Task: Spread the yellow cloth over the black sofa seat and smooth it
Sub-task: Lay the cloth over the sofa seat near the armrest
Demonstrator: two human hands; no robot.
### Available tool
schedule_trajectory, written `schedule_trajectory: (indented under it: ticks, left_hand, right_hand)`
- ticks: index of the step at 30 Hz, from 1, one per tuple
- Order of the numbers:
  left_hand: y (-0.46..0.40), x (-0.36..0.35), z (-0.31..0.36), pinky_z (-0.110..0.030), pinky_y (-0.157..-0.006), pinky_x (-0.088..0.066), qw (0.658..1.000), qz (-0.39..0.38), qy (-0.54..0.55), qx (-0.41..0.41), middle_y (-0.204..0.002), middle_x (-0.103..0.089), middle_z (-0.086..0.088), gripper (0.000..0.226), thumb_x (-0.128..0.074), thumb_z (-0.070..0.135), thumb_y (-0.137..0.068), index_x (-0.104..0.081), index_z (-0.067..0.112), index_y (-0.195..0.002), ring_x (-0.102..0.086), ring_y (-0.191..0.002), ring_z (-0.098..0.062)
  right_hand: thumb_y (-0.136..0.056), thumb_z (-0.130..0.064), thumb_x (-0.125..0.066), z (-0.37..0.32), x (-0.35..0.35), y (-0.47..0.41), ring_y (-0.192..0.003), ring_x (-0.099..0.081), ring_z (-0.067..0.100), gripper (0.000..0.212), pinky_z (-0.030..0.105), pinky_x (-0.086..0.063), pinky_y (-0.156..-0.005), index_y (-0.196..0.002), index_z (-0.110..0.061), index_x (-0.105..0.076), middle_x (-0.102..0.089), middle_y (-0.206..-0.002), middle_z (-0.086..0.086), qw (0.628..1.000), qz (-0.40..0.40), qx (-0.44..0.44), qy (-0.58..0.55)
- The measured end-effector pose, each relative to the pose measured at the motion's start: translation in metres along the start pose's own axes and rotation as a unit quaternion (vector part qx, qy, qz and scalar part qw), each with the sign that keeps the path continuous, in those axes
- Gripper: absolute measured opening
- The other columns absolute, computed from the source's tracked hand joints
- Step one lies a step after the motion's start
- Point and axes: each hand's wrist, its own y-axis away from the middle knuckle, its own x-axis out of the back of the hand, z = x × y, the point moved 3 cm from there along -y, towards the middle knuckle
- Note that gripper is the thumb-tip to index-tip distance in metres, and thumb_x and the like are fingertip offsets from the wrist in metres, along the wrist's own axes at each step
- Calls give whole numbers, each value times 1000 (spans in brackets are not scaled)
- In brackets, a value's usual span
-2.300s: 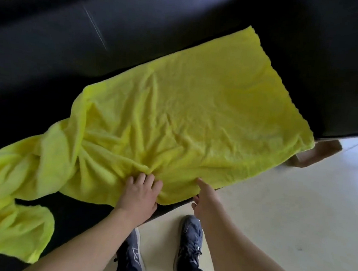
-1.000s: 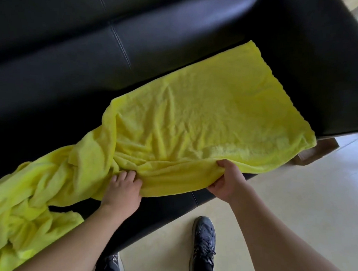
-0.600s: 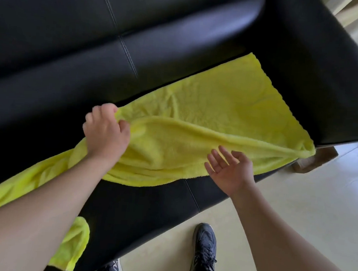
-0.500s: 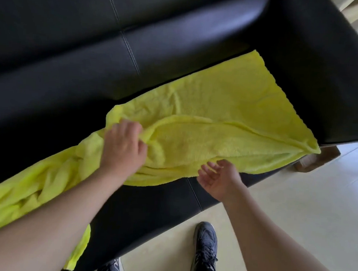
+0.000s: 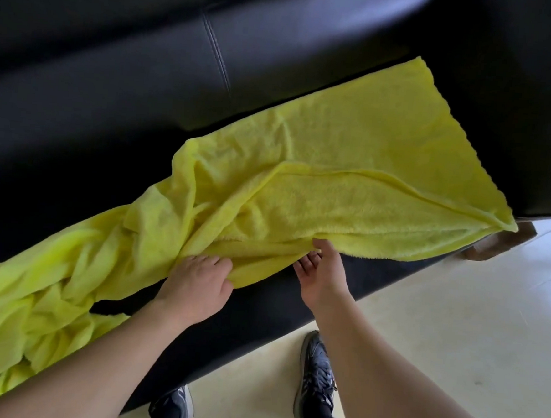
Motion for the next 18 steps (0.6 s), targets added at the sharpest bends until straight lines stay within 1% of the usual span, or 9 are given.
schedule_trajectory:
  ticks: [3, 6, 8, 9, 10, 12, 14, 16, 18]
  left_hand:
    - [7, 6, -4, -26, -47, -27, 993, -89, 62, 52, -58, -42, 6, 28, -33, 25, -98, -38, 19, -71, -40, -52, -14]
    - [16, 11, -1, -25, -47, -33, 990, -133, 40, 7, -60, -51, 6, 25, -30, 46, -98, -40, 24, -90, -49, -54, -13]
    - [23, 6, 1, -27, -53, -43, 987, -156, -11, -37, -70, -59, 8, 35, -32, 60, -93, -34, 29, -109, -58, -61, -13]
    - [25, 1, 3, -29, -56, -47, 983, -168, -42, -58, -76, -62, 7, 38, -35, 57, -93, -32, 29, -118, -61, -65, -15]
    - [27, -4, 7, -32, -58, -49, 977, -182, -78, -76, -83, -63, 5, 38, -37, 47, -94, -30, 29, -127, -62, -69, -18]
    - [29, -16, 15, -33, -60, -46, 963, -217, -139, -81, -99, -63, -2, 49, -38, 22, -95, -24, 27, -142, -63, -81, -25]
    - [29, -23, 21, -36, -66, -45, 945, -265, -178, -66, -113, -57, -7, 52, -37, 14, -94, -27, 24, -144, -61, -94, -28]
    - [27, -29, 31, -38, -78, -50, 929, -307, -204, -35, -125, -49, -9, 43, -39, 20, -95, -39, 20, -138, -55, -107, -29]
    - [23, -36, 42, -41, -88, -50, 914, -338, -226, 2, -130, -46, -11, 42, -39, 29, -94, -47, 16, -133, -52, -113, -30]
  right_hand:
    - [-87, -23, -55, -2, 3, 8, -85, -60, 24, 22, 42, -45, -103, -68, -15, -47, -60, -78, 3, 995, -37, -15, -94]
    - [-87, -27, -53, -4, 10, 14, -94, -62, 28, 25, 43, -47, -98, -66, -15, -44, -65, -89, 7, 995, -39, -24, -87]
    - [-89, -25, -55, -1, 20, 11, -94, -64, 27, 15, 41, -53, -86, -81, -12, -54, -67, -100, 10, 999, 20, -25, -33]
    - [-90, -22, -57, 0, 29, 10, -90, -64, 26, 11, 39, -55, -78, -94, -11, -57, -67, -105, 11, 998, 65, -21, -1]
    - [-91, -17, -57, 0, 40, 8, -88, -63, 25, 17, 38, -55, -73, -107, -11, -57, -65, -110, 12, 994, 109, -15, 28]
    - [-92, -6, -55, -3, 60, 6, -89, -57, 25, 33, 39, -55, -76, -124, -14, -51, -57, -116, 12, 983, 171, 2, 74]
    - [-91, 2, -49, -7, 72, 8, -86, -51, 23, 44, 40, -52, -79, -131, -15, -43, -49, -115, 13, 972, 209, 8, 107]
    - [-91, 3, -46, -14, 81, 11, -80, -48, 20, 49, 39, -51, -80, -135, -16, -36, -46, -112, 11, 962, 247, 5, 114]
    - [-92, -2, -45, -20, 90, 9, -77, -50, 18, 50, 35, -50, -78, -137, -17, -32, -50, -103, 10, 955, 279, 6, 102]
